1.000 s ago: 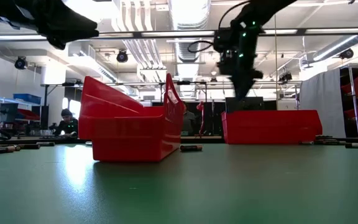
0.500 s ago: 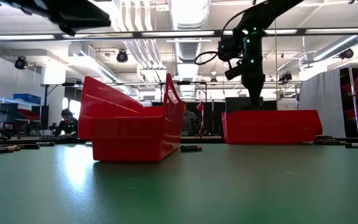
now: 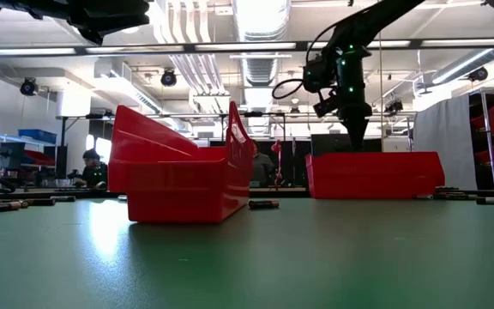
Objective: Sort batteries
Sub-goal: Move the right red bin to the middle of the table
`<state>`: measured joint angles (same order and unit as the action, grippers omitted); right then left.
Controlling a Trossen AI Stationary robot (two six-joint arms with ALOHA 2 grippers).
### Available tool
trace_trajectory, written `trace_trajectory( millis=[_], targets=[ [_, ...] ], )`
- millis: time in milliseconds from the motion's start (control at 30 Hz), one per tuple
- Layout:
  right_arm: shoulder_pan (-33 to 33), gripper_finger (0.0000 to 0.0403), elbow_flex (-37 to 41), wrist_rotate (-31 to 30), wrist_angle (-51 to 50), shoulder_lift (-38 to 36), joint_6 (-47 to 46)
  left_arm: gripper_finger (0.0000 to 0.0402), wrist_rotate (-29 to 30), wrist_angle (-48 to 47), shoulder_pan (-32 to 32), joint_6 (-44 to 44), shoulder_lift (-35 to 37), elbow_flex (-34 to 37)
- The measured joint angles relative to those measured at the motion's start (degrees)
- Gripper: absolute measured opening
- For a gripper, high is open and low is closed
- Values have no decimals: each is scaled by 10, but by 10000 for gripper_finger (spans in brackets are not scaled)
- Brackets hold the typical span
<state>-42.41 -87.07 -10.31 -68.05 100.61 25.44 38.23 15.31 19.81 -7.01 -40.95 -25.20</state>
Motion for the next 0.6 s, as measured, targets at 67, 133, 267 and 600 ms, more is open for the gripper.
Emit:
trace_trajectory(
  millis=[67, 133, 267, 600],
  targets=[
    [0, 123, 0, 4, -6, 5, -2, 157, -3, -3, 0, 0, 6, 3],
    [0, 123, 0, 5, -8, 13, -2, 157, -6, -4, 0, 0, 11, 6],
    [-3, 111, 0, -1, -2, 32, 0, 157, -6, -14, 0, 0, 17, 6],
    [-5, 34, 0, 0, 6, 63, -25, 157, -7, -34, 0, -13, 20, 6]
  ],
)
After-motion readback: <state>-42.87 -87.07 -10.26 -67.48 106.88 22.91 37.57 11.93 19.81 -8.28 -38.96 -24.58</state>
